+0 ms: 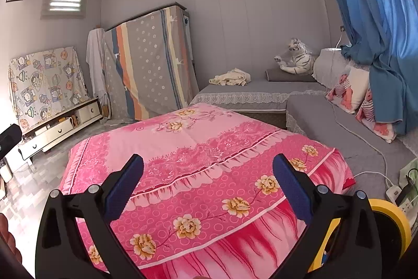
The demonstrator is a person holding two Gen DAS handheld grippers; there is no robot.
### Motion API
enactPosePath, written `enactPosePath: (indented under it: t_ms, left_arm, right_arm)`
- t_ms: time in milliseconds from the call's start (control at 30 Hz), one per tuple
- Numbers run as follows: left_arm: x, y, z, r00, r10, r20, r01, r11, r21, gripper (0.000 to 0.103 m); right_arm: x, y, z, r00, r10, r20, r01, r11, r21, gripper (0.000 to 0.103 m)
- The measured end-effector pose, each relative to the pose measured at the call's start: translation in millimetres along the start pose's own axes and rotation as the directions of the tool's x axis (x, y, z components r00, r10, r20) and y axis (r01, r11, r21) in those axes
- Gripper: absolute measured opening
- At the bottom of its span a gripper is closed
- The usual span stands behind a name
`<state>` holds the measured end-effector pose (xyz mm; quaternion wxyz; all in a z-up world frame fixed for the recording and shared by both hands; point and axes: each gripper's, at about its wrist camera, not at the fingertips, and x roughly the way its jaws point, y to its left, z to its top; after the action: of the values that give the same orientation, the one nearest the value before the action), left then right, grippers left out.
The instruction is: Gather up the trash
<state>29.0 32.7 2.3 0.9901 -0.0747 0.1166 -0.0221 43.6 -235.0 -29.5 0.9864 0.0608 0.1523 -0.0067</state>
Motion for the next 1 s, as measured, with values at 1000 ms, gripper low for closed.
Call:
enactPosePath:
  t_ms: [1000]
  left_arm:
    - [4.1, -5.3, -4.8, 0.999, -0.026, -0.019, 0.026, 1.0, -0.005, 0.095]
  right_arm:
    - [8.3, -2.2, -6.4, 1.0, 0.005, -0.028, -0.005, 1.0, 0.018, 0.094]
